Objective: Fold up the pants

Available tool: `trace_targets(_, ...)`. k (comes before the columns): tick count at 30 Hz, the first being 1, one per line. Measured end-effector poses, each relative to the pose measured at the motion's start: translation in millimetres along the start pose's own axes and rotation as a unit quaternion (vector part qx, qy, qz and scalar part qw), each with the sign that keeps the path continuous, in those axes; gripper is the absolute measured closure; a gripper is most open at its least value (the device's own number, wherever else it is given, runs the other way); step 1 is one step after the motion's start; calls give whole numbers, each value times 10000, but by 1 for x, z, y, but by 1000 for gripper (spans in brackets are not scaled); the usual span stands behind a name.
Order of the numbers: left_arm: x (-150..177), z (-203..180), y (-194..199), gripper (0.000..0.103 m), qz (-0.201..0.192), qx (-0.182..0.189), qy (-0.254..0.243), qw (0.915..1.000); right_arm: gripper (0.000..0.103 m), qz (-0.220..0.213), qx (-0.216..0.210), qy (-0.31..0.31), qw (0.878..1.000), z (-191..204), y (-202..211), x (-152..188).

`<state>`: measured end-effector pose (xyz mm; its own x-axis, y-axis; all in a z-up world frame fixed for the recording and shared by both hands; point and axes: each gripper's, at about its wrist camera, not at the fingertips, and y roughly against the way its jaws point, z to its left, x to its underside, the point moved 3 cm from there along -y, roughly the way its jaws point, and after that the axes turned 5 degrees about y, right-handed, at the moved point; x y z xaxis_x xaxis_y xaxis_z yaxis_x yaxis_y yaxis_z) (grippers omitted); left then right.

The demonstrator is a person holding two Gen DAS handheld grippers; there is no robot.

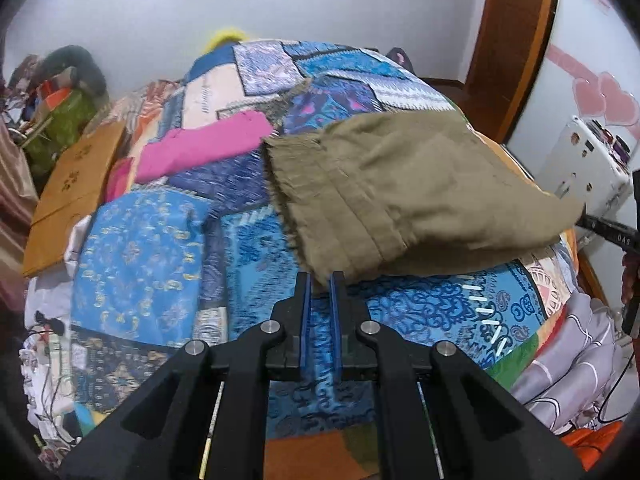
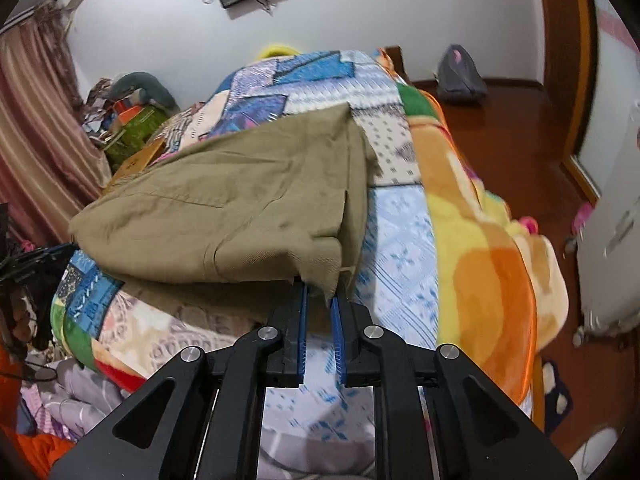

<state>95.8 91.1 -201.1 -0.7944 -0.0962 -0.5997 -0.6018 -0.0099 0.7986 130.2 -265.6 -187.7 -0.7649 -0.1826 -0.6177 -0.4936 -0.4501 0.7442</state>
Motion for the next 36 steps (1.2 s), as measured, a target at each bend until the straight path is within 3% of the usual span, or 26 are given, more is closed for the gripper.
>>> trace_targets(7, -20, 9, 24, 95, -321, -69, 141, 9994, 91, -108, 397, 14, 9992, -8, 22, 3)
trace_targets(12, -36, -8, 18, 95, -411, 144, 161, 9989, 86, -322, 81, -65, 9994, 6, 34, -8)
trace_targets(17, -40, -31, -7, 95, -235, 300, 62, 9993, 86, -328, -301, 333, 9985, 44, 14, -22)
trace_targets(22, -33, -36, -39, 94, -6, 201, 113, 9997, 86, 110, -426, 501, 9978, 60, -36, -16)
trace_targets(25, -25, -28, -59, 86, 137, 134, 223, 9996, 86, 330, -512, 387, 9974, 56, -60, -5)
trace_targets(27, -26, -24, -62, 77, 113, 64, 272, 9995, 86, 361, -595, 304, 9971, 54, -58, -7)
trace_targets(30, -33, -17, -58, 77, 208, 196, 412, 9987, 86, 367, -458, 439, 9973, 52, -50, -16)
trace_targets(36, -66, 7, -40, 76, -124, 68, 617, 9980, 86, 122, -198, 624, 9978, 39, -36, -45)
